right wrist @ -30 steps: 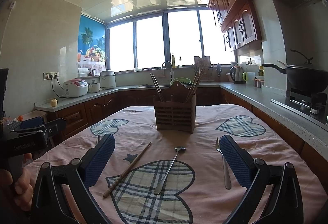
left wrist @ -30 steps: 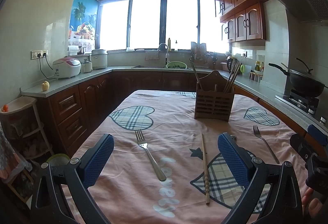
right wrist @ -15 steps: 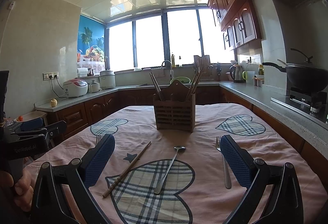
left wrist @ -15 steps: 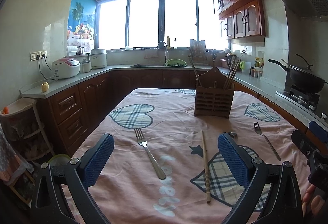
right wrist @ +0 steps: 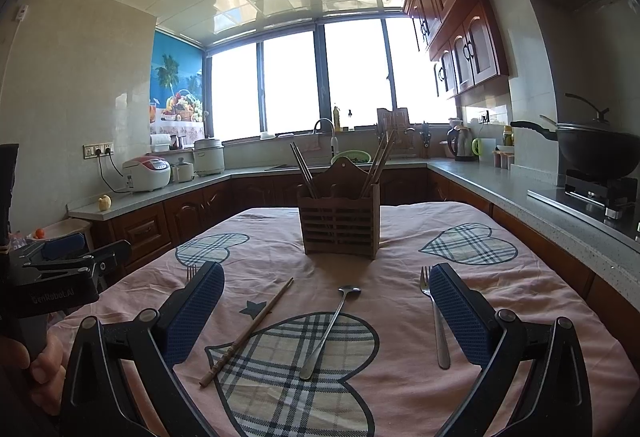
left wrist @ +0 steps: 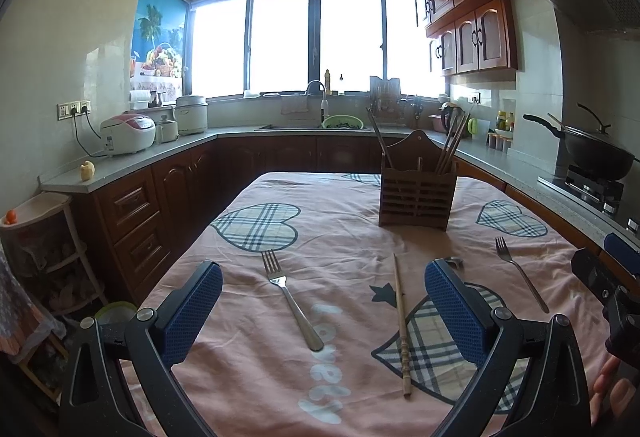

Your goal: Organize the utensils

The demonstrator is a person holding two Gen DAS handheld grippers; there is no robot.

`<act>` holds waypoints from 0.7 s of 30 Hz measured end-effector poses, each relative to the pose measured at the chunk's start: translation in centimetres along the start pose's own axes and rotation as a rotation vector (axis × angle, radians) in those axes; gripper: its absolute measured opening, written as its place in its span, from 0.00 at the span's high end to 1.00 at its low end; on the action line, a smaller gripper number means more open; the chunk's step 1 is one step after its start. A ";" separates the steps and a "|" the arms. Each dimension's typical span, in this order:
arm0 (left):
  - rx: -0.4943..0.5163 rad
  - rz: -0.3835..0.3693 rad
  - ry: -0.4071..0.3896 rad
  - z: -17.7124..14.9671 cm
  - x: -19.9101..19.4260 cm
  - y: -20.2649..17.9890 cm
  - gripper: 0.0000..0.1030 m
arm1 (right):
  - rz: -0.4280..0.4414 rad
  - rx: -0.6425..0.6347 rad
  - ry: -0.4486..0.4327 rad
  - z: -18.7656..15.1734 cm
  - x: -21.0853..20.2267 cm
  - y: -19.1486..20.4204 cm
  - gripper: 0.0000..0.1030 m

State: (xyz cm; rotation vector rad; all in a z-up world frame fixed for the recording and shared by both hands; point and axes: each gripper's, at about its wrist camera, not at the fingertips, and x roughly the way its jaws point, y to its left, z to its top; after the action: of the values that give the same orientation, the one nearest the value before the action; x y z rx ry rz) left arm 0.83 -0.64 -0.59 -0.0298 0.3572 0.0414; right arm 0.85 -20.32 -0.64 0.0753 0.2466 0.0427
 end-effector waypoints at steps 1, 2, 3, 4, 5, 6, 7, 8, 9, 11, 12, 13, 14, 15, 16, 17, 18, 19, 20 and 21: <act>0.000 0.000 0.000 0.0 0.0 0.0 0.01 | 0.000 0.000 0.000 0.0 0.0 0.0 0.00; 0.001 0.000 0.000 0.0 0.0 0.0 0.01 | 0.000 0.000 0.000 0.0 0.0 0.0 0.00; 0.002 -0.001 0.001 0.0 0.1 -0.1 0.01 | 0.001 0.000 0.001 0.0 0.0 0.0 0.00; 0.003 -0.002 0.002 0.1 0.1 -0.1 0.01 | 0.000 0.000 0.000 0.0 0.0 0.0 0.00; 0.004 -0.003 0.001 0.1 0.1 -0.1 0.01 | 0.000 0.001 0.000 0.0 0.0 0.0 0.00; 0.004 -0.002 0.001 0.1 0.0 -0.2 0.01 | 0.000 0.001 -0.001 0.0 0.0 0.0 0.00; 0.005 -0.002 0.000 0.1 0.1 -0.3 0.01 | 0.000 0.002 -0.001 0.1 0.0 0.0 0.00; 0.005 -0.002 0.000 0.1 0.1 -0.3 0.01 | 0.000 0.001 -0.001 0.1 0.0 0.0 0.00; 0.005 -0.002 0.000 0.1 0.0 -0.4 0.01 | -0.001 0.002 -0.001 0.1 0.1 0.0 0.00; 0.004 -0.004 0.002 0.1 0.1 -0.4 0.01 | 0.000 0.002 0.000 0.1 0.1 -0.1 0.00; 0.004 -0.004 0.003 0.1 0.1 -0.5 0.01 | 0.001 0.003 0.000 0.1 0.1 0.0 0.00; 0.005 -0.004 0.004 0.2 0.1 -0.5 0.01 | 0.000 0.003 0.000 0.1 0.1 -0.1 0.00; 0.005 -0.004 0.005 0.2 0.2 -0.6 0.01 | 0.000 0.002 0.001 0.1 0.1 0.0 0.00; 0.006 -0.005 0.006 0.2 0.2 -0.7 0.01 | 0.000 0.003 0.002 0.1 0.1 0.0 0.00; 0.006 -0.006 0.007 0.2 0.3 -0.7 0.01 | 0.000 0.003 0.002 0.1 0.2 -0.1 0.00; 0.007 -0.008 0.007 0.3 0.3 -0.8 0.01 | 0.000 0.005 0.004 0.1 0.2 -0.1 0.00; 0.008 -0.007 0.007 0.3 0.3 -0.9 0.01 | 0.000 0.006 0.005 0.1 0.3 -0.1 0.00; 0.009 -0.007 0.008 0.3 0.3 -1.0 0.01 | 0.000 0.008 0.006 0.0 0.3 -0.1 0.00; 0.011 -0.008 0.008 0.3 0.4 -1.1 0.01 | 0.000 0.009 0.007 0.2 0.4 -0.1 0.00; 0.012 -0.007 0.009 0.3 0.4 -1.2 0.01 | 0.000 0.009 0.007 0.2 0.4 -0.1 0.00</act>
State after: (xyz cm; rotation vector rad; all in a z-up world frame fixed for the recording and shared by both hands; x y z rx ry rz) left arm 1.32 -1.78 -0.40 -0.0195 0.3659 0.0318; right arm 1.28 -20.41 -0.59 0.0842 0.2534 0.0422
